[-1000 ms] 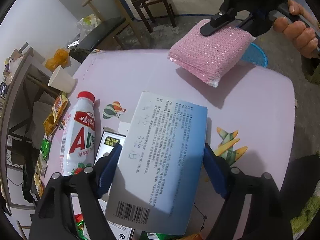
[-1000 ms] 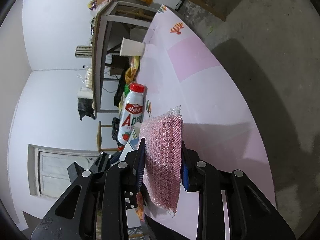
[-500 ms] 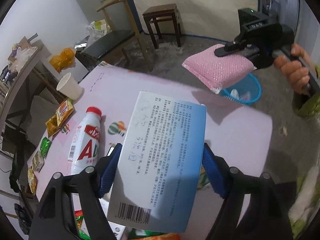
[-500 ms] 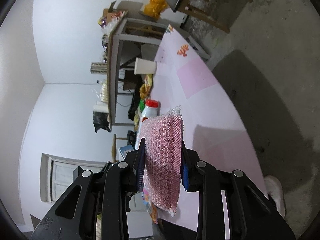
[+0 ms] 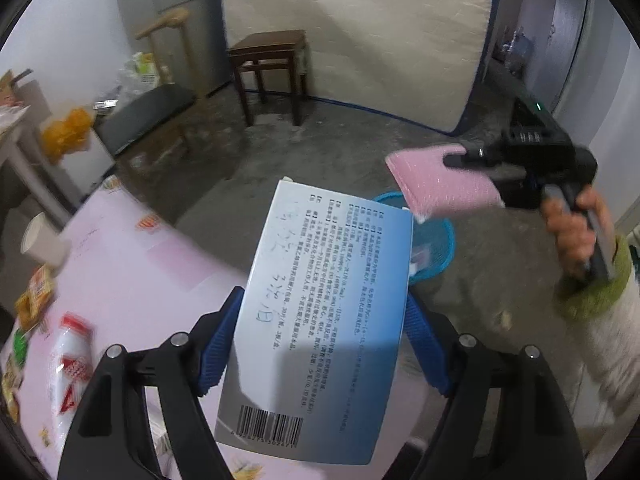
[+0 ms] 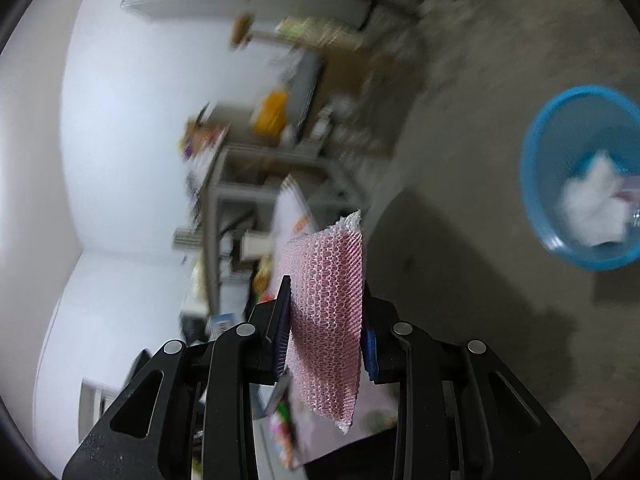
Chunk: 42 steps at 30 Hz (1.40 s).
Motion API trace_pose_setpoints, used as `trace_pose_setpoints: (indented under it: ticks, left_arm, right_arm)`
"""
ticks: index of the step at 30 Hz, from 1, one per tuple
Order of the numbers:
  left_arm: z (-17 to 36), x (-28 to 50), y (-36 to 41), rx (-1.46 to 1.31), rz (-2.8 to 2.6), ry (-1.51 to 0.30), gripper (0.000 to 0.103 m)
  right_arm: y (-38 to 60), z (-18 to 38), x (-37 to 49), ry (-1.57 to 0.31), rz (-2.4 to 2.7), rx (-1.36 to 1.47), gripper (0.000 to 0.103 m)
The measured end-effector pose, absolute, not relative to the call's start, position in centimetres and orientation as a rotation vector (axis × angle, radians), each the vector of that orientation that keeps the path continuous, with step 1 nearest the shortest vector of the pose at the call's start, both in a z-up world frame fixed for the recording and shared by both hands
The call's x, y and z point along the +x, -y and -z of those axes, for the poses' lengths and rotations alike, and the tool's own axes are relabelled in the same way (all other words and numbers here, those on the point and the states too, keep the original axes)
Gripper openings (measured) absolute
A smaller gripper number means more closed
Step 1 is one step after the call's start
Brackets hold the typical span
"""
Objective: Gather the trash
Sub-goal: 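Carry the sponge and card to the blue wastebasket and release both, then move both tools back to the table toward the white CABLE box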
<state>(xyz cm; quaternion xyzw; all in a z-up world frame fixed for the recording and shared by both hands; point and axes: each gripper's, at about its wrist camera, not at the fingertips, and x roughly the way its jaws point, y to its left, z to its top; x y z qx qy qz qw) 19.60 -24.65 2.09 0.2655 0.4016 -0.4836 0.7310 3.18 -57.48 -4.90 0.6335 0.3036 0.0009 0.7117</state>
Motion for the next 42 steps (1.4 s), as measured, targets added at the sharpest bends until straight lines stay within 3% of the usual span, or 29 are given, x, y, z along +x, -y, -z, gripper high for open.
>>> trace_pose_setpoints:
  ticks: [9, 10, 12, 14, 17, 21, 27, 33, 42]
  left_arm:
    - [3.5, 17.4, 40.4, 0.565, 1.137, -1.05, 0.076]
    - [4.5, 16.8, 42.5, 0.564, 1.137, -1.063, 0.076]
    - [6.2, 16.2, 45.5, 0.554, 1.13, -1.09, 0.094]
    - [8.0, 16.2, 47.5, 0.527, 1.095, -1.117, 0.096]
    - [9.8, 16.0, 48.2, 0.463, 1.038, -1.174, 0.096]
    - [9.8, 15.6, 46.1, 0.389, 1.041, -1.214, 0.096]
    - [6.3, 14.2, 41.7, 0.447, 1.0, -1.045, 0.096]
    - [1.1, 13.0, 33.3, 0.328, 0.907, -0.939, 0.096]
    - [-3.7, 10.5, 20.0, 0.24, 0.729, -0.783, 0.097]
  right_arm:
    - [64.3, 12.6, -2.4, -0.629, 0.331, 1.519, 0.03]
    - [64.9, 13.9, -2.5, -0.625, 0.358, 1.541, 0.034]
    - [66.1, 16.8, -2.3, -0.635, 0.426, 1.574, 0.046]
    - [66.8, 20.3, -2.0, -0.661, 0.479, 1.623, 0.073]
    - [67.4, 25.0, -3.4, -0.739, 0.579, 1.692, 0.075]
    - [66.9, 26.9, -5.3, -0.748, 0.638, 1.722, 0.075]
    - [66.0, 22.5, -6.2, -0.736, 0.623, 1.566, 0.075]
    - [63.4, 15.8, -5.9, -0.766, 0.571, 1.337, 0.077]
    - [53.1, 3.2, -2.1, -0.856, 0.377, 0.82, 0.091]
